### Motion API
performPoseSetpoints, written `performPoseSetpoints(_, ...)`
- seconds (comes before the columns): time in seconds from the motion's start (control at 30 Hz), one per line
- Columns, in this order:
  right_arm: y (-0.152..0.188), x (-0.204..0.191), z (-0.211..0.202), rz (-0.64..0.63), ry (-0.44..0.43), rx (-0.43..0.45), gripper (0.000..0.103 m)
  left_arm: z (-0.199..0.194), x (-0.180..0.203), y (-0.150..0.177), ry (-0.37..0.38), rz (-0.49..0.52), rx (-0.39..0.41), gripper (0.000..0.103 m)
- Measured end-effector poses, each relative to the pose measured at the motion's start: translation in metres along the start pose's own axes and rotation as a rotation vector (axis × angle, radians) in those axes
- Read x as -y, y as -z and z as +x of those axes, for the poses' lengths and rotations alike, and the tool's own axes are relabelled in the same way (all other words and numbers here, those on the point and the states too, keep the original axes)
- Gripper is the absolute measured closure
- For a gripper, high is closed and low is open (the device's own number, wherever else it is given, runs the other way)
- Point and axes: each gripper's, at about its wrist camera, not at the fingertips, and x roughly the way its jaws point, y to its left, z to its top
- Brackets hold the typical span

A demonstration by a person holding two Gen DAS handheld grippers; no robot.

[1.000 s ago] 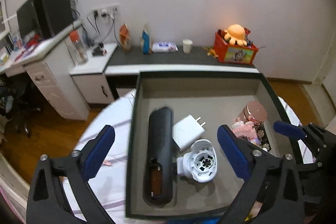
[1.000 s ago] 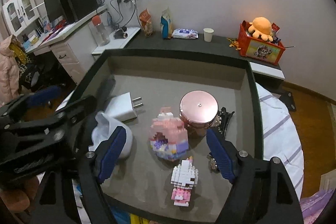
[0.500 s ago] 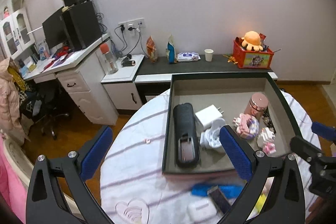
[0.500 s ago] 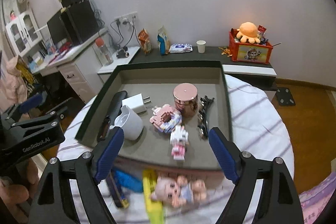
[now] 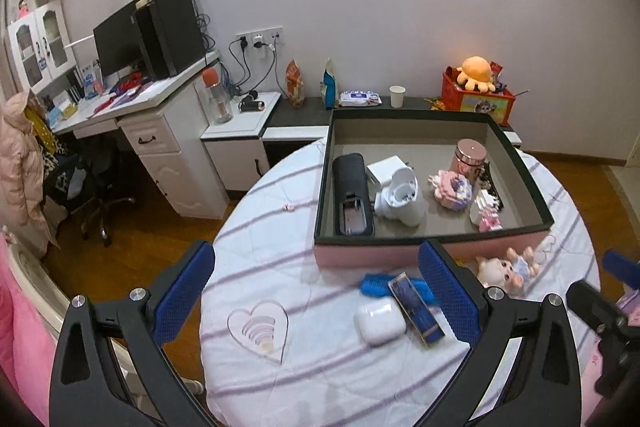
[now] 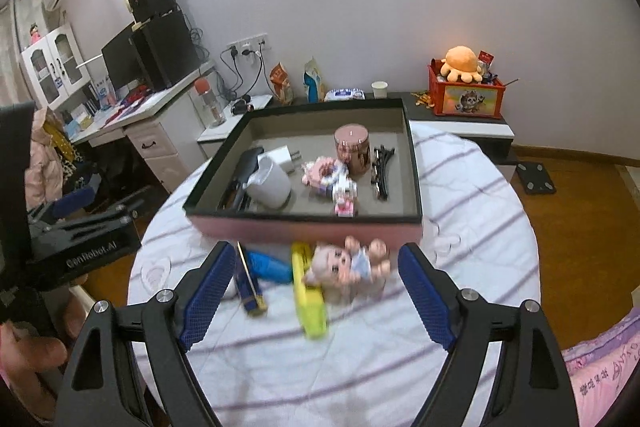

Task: Organize rigid objects
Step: 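Open both grippers and lift them out of the box, then move both grippers back over the items left on the table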

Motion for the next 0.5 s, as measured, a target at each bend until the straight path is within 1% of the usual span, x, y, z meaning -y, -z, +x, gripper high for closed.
performPoseSetpoints(0.27,0.027,0.008,-0.004,0.020,0.002,-0.037,0.018,-0.006,0.000,0.018,0.012,-0.018,-0.032,0.000)
performPoseSetpoints(0.5,0.034,0.009,-0.007,0.017,0.010,-0.043,0.018,-0.010,0.002,0.031,0.008,-0.018,-0.037,0.000)
